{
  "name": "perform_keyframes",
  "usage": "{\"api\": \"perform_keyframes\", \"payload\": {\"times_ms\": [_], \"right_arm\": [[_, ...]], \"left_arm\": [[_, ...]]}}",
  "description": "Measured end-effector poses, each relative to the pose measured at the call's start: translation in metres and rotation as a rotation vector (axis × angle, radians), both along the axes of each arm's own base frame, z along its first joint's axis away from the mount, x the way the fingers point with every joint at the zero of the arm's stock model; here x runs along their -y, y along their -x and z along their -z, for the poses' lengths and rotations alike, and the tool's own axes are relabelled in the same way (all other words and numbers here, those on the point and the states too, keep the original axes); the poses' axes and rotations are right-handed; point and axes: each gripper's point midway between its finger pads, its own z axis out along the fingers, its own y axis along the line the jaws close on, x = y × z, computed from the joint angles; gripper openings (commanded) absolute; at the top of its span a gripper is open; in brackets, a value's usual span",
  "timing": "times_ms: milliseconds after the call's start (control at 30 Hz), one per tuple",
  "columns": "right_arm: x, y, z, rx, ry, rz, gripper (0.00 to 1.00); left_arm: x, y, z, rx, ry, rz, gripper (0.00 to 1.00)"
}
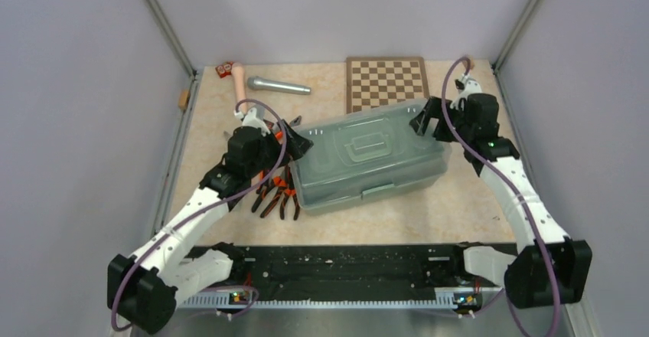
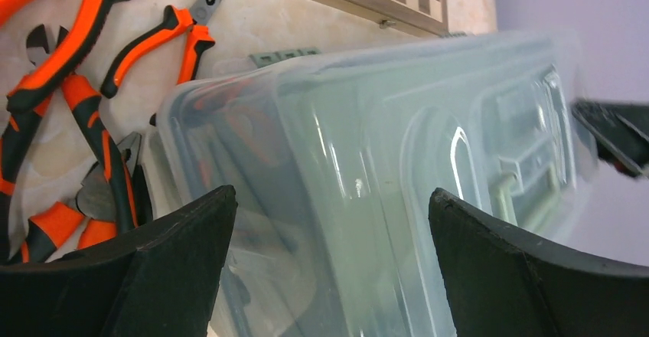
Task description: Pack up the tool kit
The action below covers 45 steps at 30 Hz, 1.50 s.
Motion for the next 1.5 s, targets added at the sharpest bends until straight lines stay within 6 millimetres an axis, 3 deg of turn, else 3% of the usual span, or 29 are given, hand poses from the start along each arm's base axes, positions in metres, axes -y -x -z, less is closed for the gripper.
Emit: {"api": "perform_keyframes", "payload": {"times_ms": [133, 267, 600, 733, 833, 933, 1067, 1167, 1267, 1367, 1500], "right_arm": [[0.011, 0.042, 0.001, -0.002, 0.003, 0.048, 0.95], [0.021, 0.071, 0.002, 0.004, -0.006, 0.101, 0.95], [0.031, 0.114, 0.007, -0.016, -0.009, 0.150, 0.95], [0.031, 0.119, 0.007, -0.025, -0.006, 0.149, 0.95], [0.032, 0.122, 0.003, -0.038, 0.011, 0.143, 0.97], [0.034, 0.122, -0.010, -0.030, 0.048, 0.138, 0.97], [0.045, 0.108, -0.050, 0.059, 0.112, 0.168, 0.97], [0.045, 0.092, -0.081, 0.123, 0.141, 0.156, 0.97], [0.036, 0.067, -0.099, 0.147, 0.149, 0.099, 0.97], [0.014, 0.031, -0.107, 0.139, 0.137, -0.013, 0.97], [-0.021, -0.020, -0.087, 0.064, 0.092, -0.195, 0.97]], "left_arm": [[0.008, -0.018, 0.003, -0.010, -0.044, -0.009, 0.99], [0.022, -0.047, 0.002, -0.009, -0.080, 0.001, 0.99], [0.076, -0.144, -0.012, 0.044, -0.107, 0.063, 0.99], [0.085, -0.158, -0.016, 0.069, -0.110, 0.070, 0.99], [0.082, -0.152, -0.027, 0.086, -0.129, 0.059, 0.99], [0.073, -0.131, -0.059, 0.134, -0.131, 0.029, 0.99], [0.045, -0.074, -0.125, 0.265, -0.066, -0.006, 0.99], [0.026, -0.035, -0.153, 0.336, 0.002, -0.017, 0.99], [0.016, -0.009, -0.139, 0.317, 0.038, -0.012, 0.98], [0.019, 0.005, -0.096, 0.221, 0.038, 0.006, 0.98], [0.032, 0.015, -0.035, 0.066, 0.023, 0.048, 0.98]]}}
